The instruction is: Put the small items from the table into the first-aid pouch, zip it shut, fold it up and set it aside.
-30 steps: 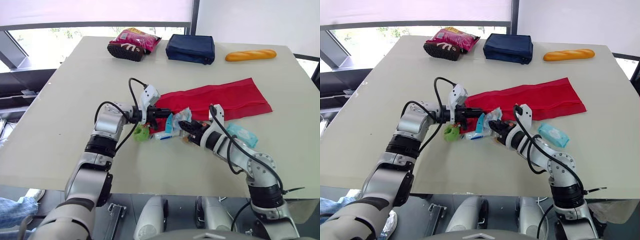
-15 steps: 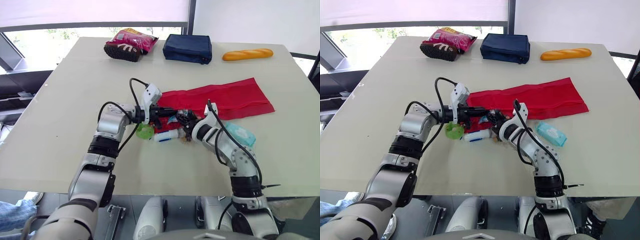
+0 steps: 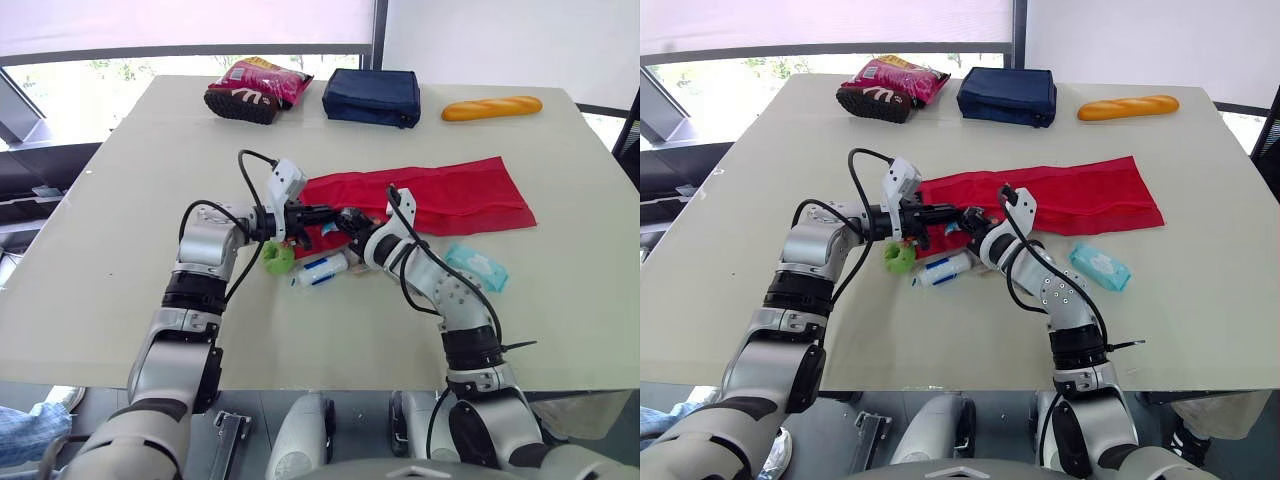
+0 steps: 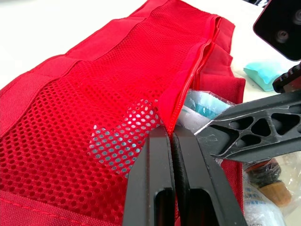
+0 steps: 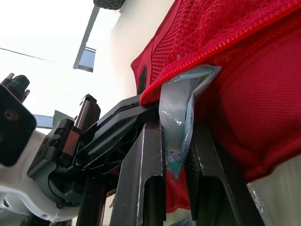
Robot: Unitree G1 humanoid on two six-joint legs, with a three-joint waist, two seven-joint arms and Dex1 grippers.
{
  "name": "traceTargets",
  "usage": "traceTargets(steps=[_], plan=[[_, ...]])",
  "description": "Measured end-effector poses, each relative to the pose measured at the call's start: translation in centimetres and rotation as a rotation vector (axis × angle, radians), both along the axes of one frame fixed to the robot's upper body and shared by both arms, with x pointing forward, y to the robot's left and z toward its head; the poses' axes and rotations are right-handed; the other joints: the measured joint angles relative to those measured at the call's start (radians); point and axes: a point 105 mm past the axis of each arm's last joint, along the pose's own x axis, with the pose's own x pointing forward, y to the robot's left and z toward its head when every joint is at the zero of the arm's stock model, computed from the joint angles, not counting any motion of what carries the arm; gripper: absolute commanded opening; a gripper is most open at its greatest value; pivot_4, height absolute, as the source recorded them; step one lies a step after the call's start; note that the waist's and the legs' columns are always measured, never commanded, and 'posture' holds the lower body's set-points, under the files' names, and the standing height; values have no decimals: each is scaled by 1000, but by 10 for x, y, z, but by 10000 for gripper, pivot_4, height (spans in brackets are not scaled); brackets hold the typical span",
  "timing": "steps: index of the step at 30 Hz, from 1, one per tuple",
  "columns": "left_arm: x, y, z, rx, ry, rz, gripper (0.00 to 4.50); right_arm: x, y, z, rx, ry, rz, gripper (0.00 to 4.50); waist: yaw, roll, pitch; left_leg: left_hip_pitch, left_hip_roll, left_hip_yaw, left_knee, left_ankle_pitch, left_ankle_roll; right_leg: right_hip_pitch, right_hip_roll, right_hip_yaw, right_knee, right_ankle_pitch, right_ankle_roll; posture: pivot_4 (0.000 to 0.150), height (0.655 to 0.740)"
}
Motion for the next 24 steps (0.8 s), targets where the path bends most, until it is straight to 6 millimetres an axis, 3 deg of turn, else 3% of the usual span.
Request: traceTargets(steps=[11,13,14,17,24], plan=[[1,0,-1,17,-18,4,976,2,-2,0,-46,-20,-20,354,0,0,0,0,0,0,0,0,0,0,0,0,1,0,0,1500,7164],[-2,-4,2,13,-26,-37,976,7,-12,-2,-54,-3,-74,354,4,0,0,-1,0,0,0,0,0,0,0,0,0,0,0,1500,7164],[-7,-17,1,4,-31,-111,976,12,-22,-7,-71,29,-132,354,5,0,0,-1,-1,1,0,0,0,0,-1,0,-1,0,0,1500,7164],[-12,-24,1,3,-29,-154,976,16,-29,-9,-64,41,-171,354,1,0,0,-1,0,0,-1,0,0,-1,0,0,-1,0,0,1500,7164],[-14,-28,3,1,-40,-176,976,17,-28,-9,-72,26,-168,354,0,0,0,-1,0,1,-2,0,0,-1,0,0,0,0,0,1500,7164]])
